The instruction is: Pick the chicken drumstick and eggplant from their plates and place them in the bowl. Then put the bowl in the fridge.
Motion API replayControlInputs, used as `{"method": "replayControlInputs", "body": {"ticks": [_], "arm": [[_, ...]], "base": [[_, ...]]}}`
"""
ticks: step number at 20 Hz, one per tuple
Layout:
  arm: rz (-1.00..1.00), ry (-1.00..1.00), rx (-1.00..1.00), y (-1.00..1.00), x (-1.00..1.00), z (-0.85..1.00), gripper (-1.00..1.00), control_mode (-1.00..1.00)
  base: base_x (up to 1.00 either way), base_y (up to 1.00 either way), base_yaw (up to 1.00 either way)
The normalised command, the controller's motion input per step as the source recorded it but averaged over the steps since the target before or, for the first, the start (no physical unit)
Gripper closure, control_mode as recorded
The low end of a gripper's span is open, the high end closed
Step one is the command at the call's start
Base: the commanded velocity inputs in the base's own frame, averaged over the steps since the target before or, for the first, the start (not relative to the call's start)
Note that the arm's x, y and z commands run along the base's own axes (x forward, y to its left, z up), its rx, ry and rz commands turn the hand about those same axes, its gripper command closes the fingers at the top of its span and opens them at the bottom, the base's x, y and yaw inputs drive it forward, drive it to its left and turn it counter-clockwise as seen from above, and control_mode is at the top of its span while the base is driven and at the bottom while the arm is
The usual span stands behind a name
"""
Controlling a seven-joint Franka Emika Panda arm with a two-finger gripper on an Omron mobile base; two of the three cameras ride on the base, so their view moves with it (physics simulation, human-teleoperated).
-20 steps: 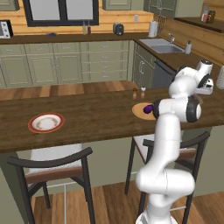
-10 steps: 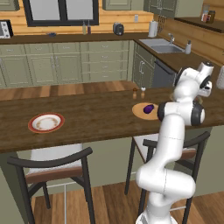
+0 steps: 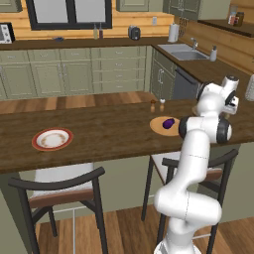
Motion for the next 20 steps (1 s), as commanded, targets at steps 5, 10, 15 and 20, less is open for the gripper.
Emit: {"method": "replayControlInputs", "body": {"ticks": [5, 10, 15, 20], "arm": [[0.00, -0.01, 0.00, -0.06, 0.28, -0.54, 1.00, -1.00], [0.00, 0.00, 0.00, 0.00, 0.33, -0.12, -1.00, -1.00], [0.00, 0.00, 0.00, 0.00, 0.17, 0.00, -1.00, -1.00], [0.00, -0.09, -0.01, 0.28, -0.13, 0.20, -1.00, -1.00]], "base": [[0.00, 0.00, 0.00], [0.00, 0.00, 0.00], [0.00, 0.00, 0.00], [0.00, 0.00, 0.00]]}}
